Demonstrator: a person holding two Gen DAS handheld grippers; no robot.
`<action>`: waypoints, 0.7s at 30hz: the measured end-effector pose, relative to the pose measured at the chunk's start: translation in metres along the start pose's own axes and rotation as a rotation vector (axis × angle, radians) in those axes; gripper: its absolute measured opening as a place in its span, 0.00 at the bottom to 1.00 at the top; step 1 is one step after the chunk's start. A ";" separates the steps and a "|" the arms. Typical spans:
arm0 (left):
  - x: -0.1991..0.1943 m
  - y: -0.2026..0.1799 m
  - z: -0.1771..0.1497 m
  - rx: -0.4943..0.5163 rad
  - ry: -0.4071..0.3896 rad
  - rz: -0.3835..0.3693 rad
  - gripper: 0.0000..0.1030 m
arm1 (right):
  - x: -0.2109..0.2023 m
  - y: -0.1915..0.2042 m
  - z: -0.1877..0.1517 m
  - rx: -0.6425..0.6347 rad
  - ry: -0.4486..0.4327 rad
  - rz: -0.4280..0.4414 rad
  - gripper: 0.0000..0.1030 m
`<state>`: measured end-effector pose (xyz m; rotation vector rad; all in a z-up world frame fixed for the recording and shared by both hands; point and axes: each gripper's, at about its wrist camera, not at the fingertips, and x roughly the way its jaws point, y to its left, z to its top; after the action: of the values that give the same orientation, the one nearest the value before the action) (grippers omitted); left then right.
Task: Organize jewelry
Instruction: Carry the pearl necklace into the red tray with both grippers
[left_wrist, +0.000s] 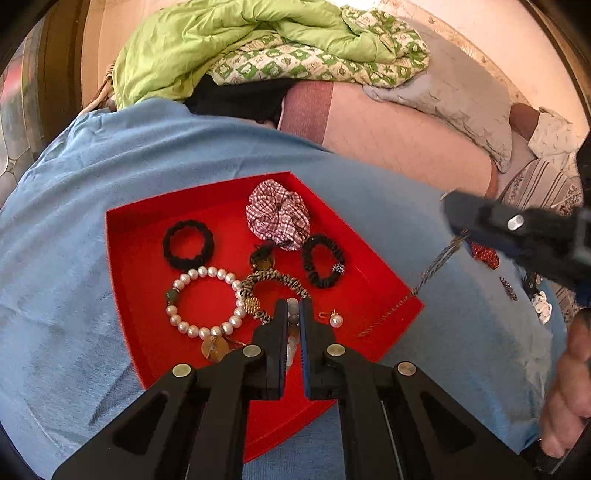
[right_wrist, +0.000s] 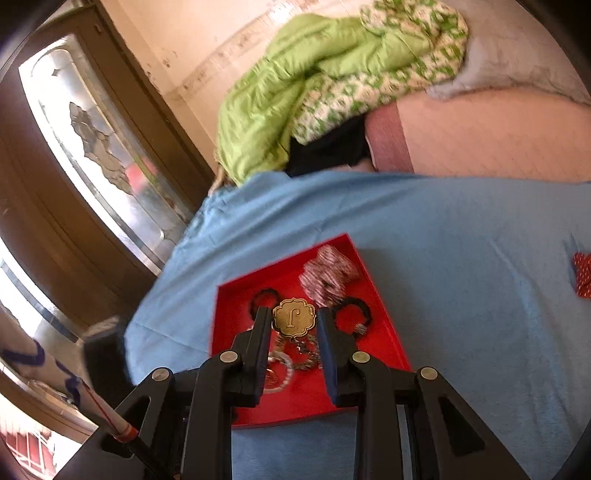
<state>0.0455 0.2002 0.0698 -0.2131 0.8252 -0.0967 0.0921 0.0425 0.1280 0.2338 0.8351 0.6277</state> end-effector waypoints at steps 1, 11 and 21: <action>0.002 -0.001 -0.001 0.003 0.005 0.000 0.05 | 0.003 -0.003 -0.002 0.004 0.009 -0.003 0.26; 0.022 -0.009 -0.008 0.022 0.050 0.030 0.05 | 0.035 -0.028 -0.018 0.015 0.076 -0.047 0.26; 0.037 -0.012 -0.016 0.045 0.094 0.045 0.05 | 0.060 -0.039 -0.030 0.011 0.131 -0.097 0.26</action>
<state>0.0588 0.1796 0.0357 -0.1485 0.9197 -0.0837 0.1165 0.0456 0.0544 0.1622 0.9699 0.5515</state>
